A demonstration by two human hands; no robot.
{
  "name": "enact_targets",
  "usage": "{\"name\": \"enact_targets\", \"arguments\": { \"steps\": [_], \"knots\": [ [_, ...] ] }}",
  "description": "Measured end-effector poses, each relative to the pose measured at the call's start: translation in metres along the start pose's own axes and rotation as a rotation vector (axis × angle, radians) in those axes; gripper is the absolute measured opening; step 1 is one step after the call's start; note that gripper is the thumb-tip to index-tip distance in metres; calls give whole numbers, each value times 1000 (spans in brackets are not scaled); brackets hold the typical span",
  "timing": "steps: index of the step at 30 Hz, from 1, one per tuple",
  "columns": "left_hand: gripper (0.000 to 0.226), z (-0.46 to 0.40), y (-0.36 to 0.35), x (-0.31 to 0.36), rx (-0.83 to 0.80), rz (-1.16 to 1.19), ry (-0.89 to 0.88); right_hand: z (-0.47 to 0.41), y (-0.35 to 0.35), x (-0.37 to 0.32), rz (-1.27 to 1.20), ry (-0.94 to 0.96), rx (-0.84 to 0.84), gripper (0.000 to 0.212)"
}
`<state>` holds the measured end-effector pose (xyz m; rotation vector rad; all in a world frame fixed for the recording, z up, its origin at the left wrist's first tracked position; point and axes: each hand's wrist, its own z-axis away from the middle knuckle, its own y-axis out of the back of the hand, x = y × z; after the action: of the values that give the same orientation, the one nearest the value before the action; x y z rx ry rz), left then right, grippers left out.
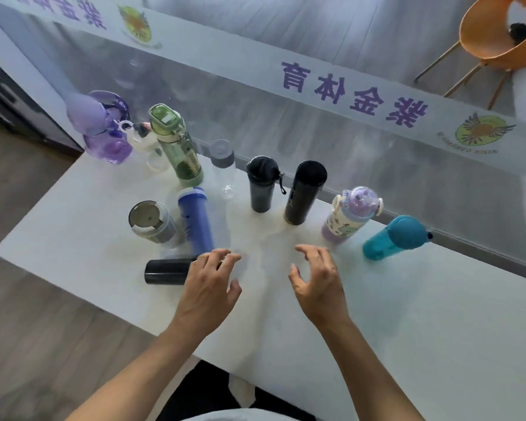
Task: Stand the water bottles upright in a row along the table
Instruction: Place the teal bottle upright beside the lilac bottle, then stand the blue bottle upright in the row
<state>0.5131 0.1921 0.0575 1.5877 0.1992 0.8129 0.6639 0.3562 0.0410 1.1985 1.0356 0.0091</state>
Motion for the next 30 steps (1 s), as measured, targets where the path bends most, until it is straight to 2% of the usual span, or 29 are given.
{"name": "enact_targets", "arguments": {
  "steps": [3, 7, 11, 18, 21, 25, 30],
  "knots": [
    [47, 7, -2, -43, -41, 0, 11, 6, -32, -27, 10, -28, -80, 40],
    [69, 11, -15, -99, -283, -82, -6, 16, -71, -54, -9, -105, -150, 38],
    [73, 8, -20, -136, -383, -119, -33, 23, -96, -67, -74, -247, -173, 32],
    [65, 21, -15, -153, -392, -245, -5, 21, -111, -72, -23, -323, -245, 31],
    [64, 31, -17, -161, -391, -225, 10, 1, -119, -82, 10, -307, -294, 34],
    [61, 36, -15, -167, -352, -205, 23, -49, -142, -103, 51, -255, -333, 43],
    [68, 45, -7, -174, -224, -63, 164, -120, -184, -125, 70, -242, -384, 62]
  ]
}}
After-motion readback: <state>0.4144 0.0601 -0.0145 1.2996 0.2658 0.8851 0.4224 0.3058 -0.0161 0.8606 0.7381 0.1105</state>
